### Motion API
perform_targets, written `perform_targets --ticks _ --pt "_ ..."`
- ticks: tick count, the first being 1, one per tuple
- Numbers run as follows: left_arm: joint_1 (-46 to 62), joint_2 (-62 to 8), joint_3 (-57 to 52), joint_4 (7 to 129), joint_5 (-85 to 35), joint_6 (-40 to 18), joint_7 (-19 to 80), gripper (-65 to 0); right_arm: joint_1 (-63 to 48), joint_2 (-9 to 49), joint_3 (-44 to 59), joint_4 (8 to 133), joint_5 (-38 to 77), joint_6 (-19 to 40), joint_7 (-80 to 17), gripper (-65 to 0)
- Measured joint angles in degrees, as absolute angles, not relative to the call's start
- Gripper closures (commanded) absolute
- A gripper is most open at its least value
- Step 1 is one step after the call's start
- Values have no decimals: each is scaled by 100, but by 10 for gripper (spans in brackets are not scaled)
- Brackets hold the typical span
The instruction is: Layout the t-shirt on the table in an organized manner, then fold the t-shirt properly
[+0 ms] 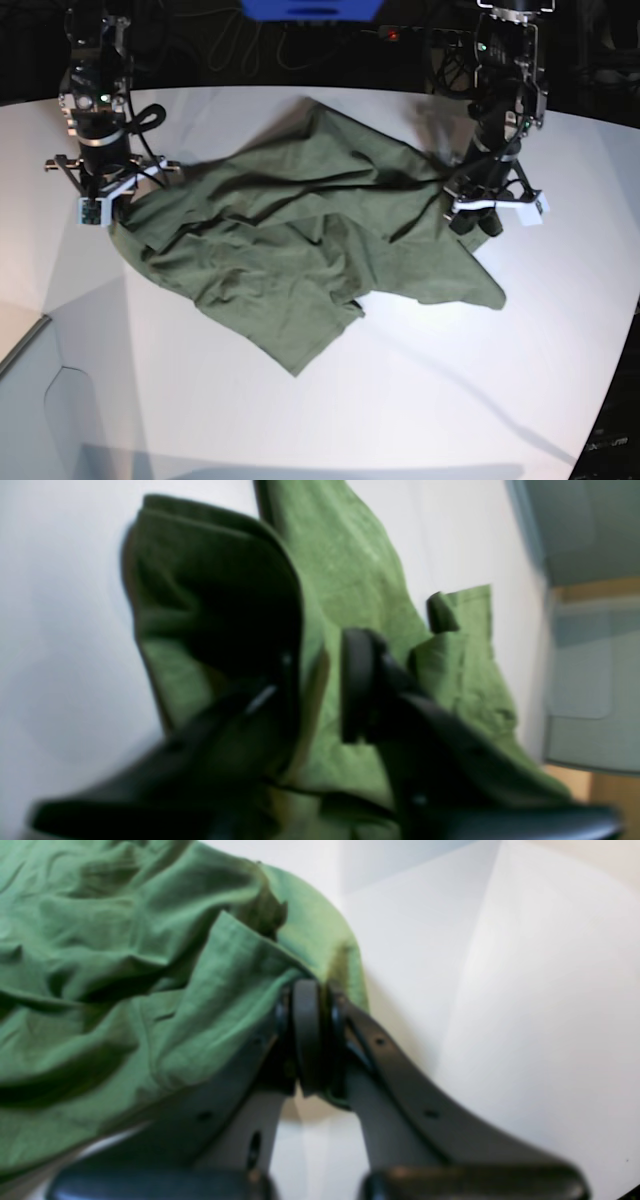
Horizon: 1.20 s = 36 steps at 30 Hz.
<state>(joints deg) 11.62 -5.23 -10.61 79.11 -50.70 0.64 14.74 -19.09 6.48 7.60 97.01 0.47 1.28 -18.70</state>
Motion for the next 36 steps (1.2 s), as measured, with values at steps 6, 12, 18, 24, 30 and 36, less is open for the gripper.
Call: perform_targets --ticks 6,12,18,24,30,36 --pt "1378 -652 -1083 8359 -4974 51 1520 -3 -1905 648 760 9701 47 128 -1868 0" --pt "1815 -871 -1951 9603 -4984 54 1498 -3 -1909 757 875 9701 47 126 -1890 0" --pt "2408 -821 -2679 10215 -4993 23 1511 -3 -1909 972 873 9703 49 128 -1863 0" --pt "2744 -427 -3111 10256 -4998 5 1559 -3 -2163 1076 825 9751 75 128 -1817 0" --pt "2777 -213 -3301 10245 -4993 8 1605 -3 -2117 1096 823 9813 91 132 -1835 0" --pt "2165 -784 -3127 10250 -4982 10 1581 -3 -1894 947 694 10256 84 130 -1824 0"
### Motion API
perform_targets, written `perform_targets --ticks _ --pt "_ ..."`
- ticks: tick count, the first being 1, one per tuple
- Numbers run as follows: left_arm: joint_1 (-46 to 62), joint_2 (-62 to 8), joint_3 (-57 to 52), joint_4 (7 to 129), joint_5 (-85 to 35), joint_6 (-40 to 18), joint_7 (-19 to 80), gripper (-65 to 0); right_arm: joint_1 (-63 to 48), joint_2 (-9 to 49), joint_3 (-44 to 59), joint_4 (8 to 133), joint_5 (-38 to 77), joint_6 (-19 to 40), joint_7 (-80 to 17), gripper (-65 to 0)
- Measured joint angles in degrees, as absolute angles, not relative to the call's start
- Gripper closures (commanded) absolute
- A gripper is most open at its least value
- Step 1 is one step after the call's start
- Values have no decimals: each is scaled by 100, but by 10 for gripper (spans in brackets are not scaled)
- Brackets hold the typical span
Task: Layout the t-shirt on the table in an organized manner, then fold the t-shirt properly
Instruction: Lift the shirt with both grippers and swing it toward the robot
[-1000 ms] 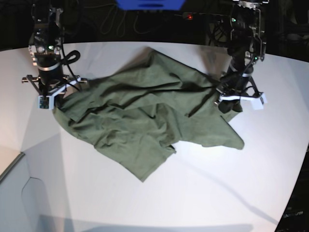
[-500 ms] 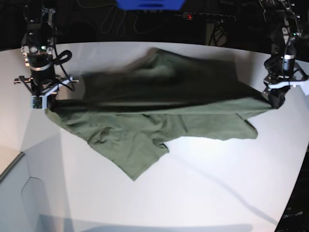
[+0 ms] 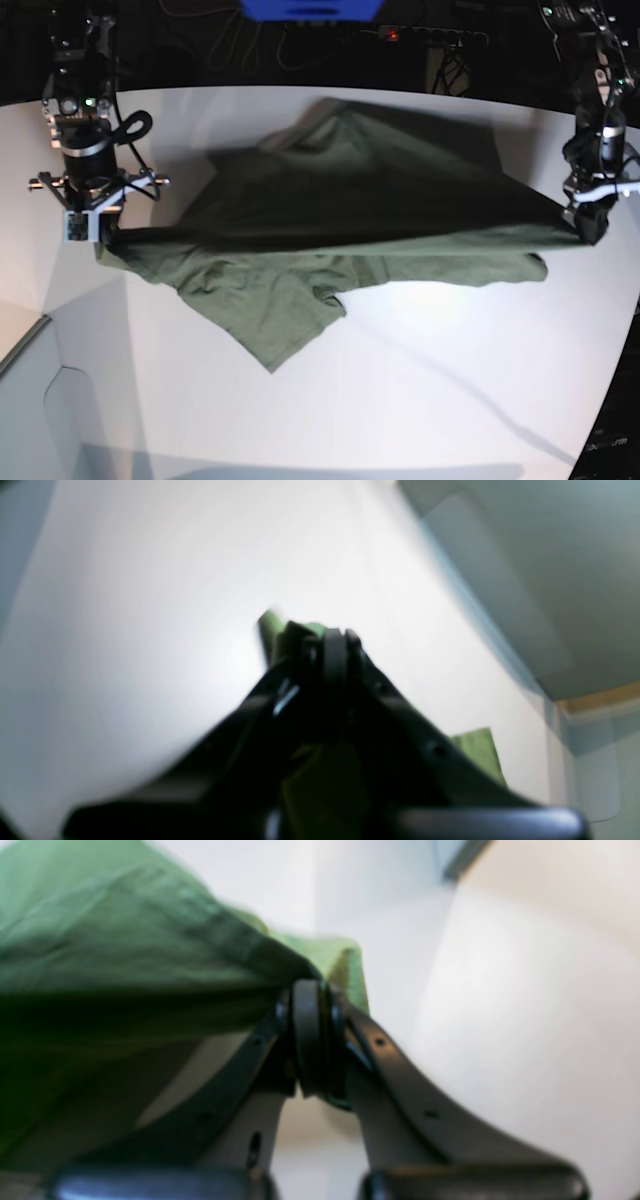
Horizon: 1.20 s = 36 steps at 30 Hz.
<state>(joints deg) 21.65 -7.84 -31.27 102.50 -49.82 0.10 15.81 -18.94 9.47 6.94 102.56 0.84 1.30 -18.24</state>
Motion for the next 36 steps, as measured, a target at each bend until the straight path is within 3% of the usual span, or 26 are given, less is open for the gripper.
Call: perform_targets --ticks 7,17,28,36 --pt "1050 -1463 -2644 9894 -4941 38 1616 -3 -1002 871 650 10261 95 145 -1898 0" --pt "-1409 -2344 -1426 8228 -4993 43 1581 -3 893 847 495 9745 91 148 -1883 0" --pt "-4307 -2613 121 6702 -4998 8 1599 -3 3081 1004 469 8884 78 143 -1933 0" --pt "-5146 -2606 349 6375 -5006 3 1573 -3 3817 1221 484 8829 45 132 -1890 0"
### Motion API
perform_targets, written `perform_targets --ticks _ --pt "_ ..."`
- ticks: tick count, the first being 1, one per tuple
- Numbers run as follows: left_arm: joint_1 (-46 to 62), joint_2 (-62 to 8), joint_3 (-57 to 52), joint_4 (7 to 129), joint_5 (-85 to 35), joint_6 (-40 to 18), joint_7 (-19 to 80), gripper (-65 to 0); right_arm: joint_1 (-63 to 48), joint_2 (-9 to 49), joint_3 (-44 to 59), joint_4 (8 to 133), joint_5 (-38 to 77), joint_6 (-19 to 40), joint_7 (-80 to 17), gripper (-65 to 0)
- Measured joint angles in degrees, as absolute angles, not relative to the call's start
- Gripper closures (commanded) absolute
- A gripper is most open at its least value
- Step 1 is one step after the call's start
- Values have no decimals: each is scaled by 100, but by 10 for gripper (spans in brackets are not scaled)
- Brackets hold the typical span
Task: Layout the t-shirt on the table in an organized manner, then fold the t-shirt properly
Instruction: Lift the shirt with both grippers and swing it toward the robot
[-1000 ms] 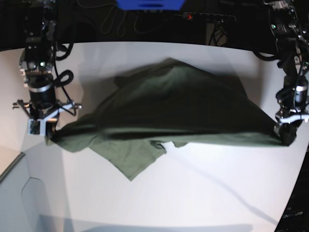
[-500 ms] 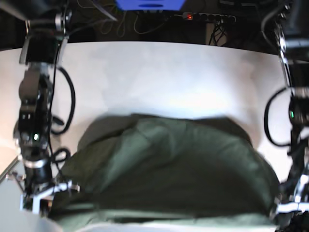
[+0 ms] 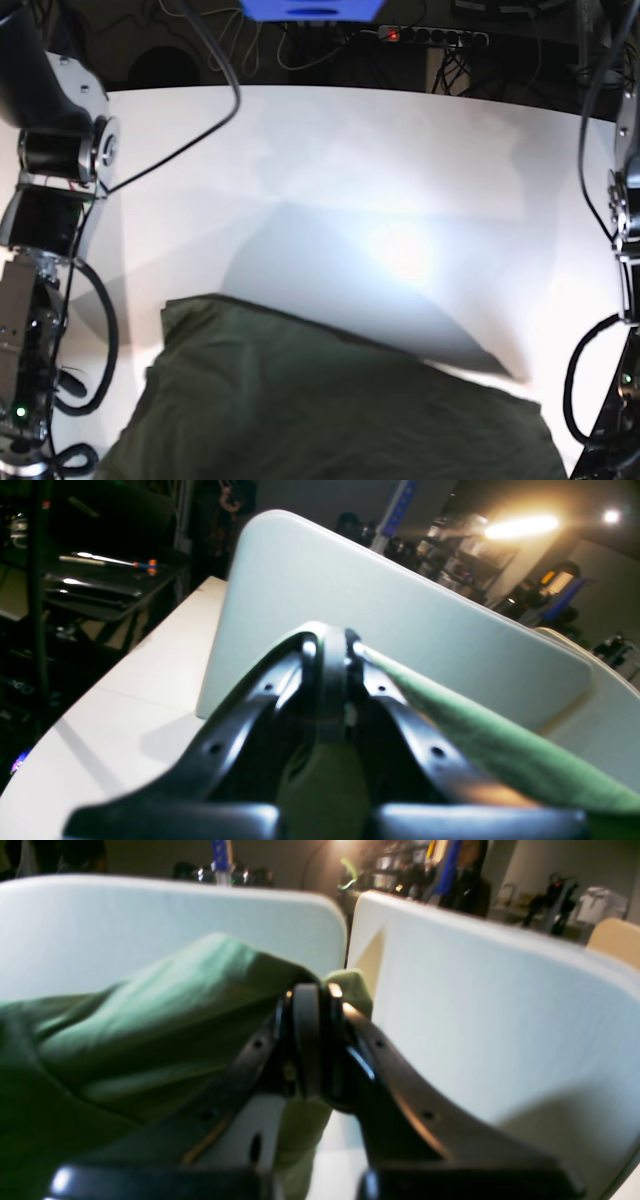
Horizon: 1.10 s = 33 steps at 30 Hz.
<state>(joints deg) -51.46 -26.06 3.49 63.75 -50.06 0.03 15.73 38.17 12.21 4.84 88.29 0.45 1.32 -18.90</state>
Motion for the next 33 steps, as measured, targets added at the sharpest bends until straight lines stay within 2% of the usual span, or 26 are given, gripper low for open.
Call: perform_targets --ticks 14,28,33 --pt "-5627 -2749 357 6217 -4984 -16 1632 -3 4233 1208 475 8871 49 130 -1887 0" --pt "-5660 -2991 320 6272 -5000 -25 1610 -3 3940 1317 497 10383 71 134 -1811 0" --pt "-5675 -3144 309 6311 -5017 -38 1564 -3 3323 1203 508 10715 -266 145 -1824 0"
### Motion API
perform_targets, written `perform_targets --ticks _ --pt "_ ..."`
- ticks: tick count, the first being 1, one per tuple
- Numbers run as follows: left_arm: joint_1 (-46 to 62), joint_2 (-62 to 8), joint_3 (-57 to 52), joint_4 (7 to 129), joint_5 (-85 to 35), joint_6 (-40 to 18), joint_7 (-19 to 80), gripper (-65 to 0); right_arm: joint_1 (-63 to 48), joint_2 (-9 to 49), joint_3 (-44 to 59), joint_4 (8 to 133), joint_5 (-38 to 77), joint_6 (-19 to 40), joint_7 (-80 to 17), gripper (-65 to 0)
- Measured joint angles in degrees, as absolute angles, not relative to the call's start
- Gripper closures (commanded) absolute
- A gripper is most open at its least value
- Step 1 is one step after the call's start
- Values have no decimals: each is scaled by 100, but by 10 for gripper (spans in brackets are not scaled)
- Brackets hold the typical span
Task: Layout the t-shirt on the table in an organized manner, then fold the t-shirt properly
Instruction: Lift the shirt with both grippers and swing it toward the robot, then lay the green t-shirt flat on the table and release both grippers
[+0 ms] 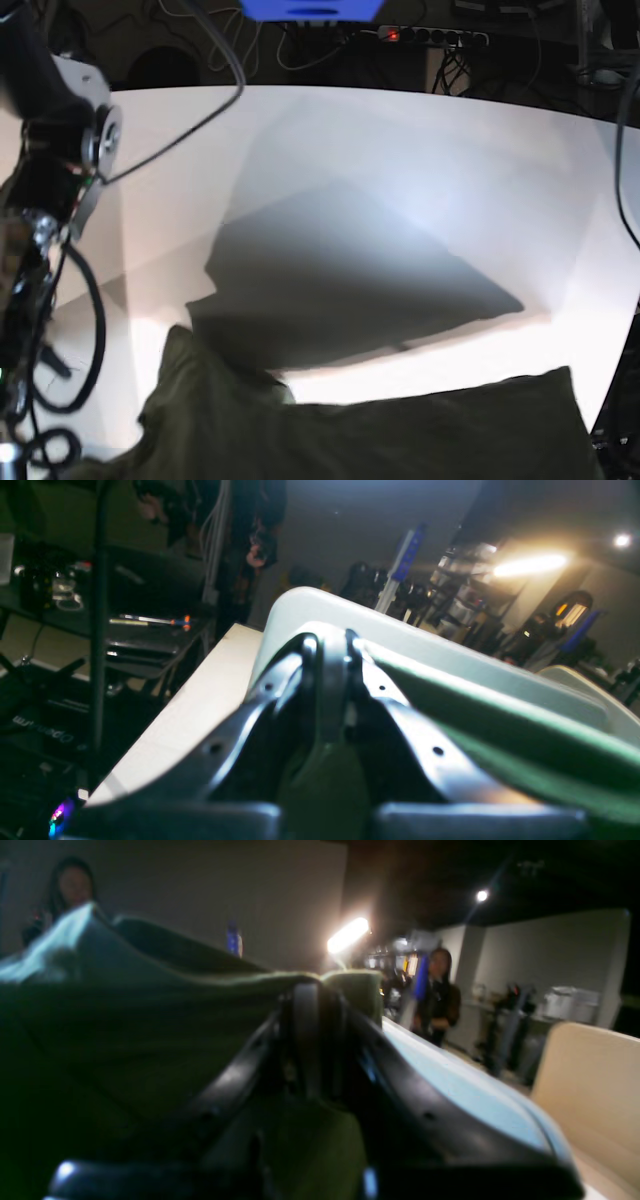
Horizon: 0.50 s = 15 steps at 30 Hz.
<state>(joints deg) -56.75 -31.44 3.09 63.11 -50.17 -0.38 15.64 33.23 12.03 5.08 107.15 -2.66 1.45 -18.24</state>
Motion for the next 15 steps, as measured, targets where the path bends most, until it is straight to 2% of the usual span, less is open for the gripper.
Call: perform_targets --ticks 6,15 --pt "-4635 -3135 34 7126 -4993 19 1577 -3 1850 1184 513 11587 -379 154 -1669 0" --pt "-1872 -3076 -1153 8552 -4993 69 1487 -2 -384 690 799 11520 -405 158 -80 0"
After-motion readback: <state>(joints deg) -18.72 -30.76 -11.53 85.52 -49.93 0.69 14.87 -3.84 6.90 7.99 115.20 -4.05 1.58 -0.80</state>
